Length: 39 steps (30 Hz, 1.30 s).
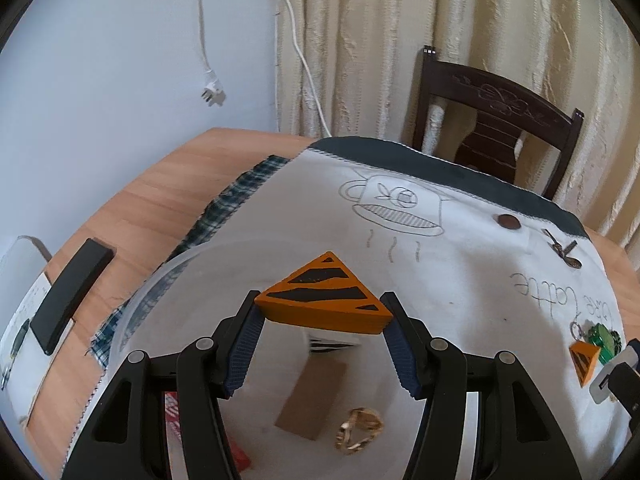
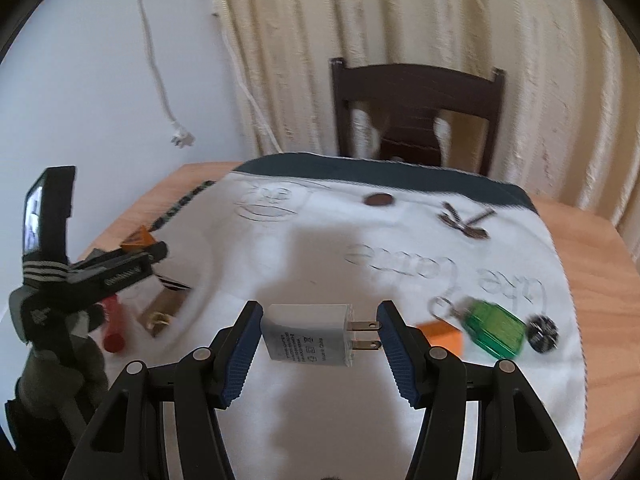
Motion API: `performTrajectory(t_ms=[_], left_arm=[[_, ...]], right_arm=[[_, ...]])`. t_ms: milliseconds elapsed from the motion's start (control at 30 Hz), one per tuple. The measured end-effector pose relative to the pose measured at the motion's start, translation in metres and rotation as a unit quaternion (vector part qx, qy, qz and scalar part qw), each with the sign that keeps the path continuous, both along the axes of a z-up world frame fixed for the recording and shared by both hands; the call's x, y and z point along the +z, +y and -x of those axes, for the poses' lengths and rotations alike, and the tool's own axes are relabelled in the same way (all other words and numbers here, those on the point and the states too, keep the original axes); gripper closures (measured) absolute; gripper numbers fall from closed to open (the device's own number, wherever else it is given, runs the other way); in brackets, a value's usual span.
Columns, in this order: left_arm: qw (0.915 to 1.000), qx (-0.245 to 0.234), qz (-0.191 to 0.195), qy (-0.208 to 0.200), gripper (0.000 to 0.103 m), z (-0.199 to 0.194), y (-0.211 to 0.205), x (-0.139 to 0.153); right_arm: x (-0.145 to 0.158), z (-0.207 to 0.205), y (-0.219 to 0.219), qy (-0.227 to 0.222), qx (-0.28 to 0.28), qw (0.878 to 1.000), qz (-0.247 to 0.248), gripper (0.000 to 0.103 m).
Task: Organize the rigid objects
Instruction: 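Carry the striped block into the bowl and open the left tool while the right carries the plug, then lower the white plug into the bowl and open the right tool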
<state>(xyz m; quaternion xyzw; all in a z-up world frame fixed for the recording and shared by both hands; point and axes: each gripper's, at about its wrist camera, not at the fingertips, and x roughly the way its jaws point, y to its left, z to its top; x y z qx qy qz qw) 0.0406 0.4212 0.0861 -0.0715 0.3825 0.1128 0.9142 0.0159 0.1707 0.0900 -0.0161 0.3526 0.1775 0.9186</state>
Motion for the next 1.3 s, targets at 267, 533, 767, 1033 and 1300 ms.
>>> performTrajectory(t_ms=[267, 533, 767, 1033, 1300], left_arm=[[0.9997, 0.024, 0.003, -0.004, 0.043, 0.004, 0.023, -0.003], [0.9985, 0.053, 0.009, -0.009, 0.043, 0.006, 0.046, -0.004], [0.9975, 0.067, 0.018, -0.015, 0.043, 0.008, 0.056, -0.002], [0.9968, 0.076, 0.019, -0.018, 0.043, 0.011, 0.060, -0.001], [0.9961, 0.085, 0.018, -0.018, 0.042, 0.012, 0.065, -0.001]], right_arm=[[0.009, -0.008, 0.059, -0.010, 0.058, 0.998, -0.004, 0.041], [0.008, -0.018, 0.098, -0.010, 0.087, 0.996, -0.006, 0.041], [0.006, -0.024, 0.120, -0.008, 0.099, 0.995, -0.008, 0.041], [-0.003, -0.026, 0.130, 0.000, 0.105, 0.994, -0.008, 0.041], [-0.009, -0.030, 0.135, 0.006, 0.111, 0.994, -0.005, 0.041]])
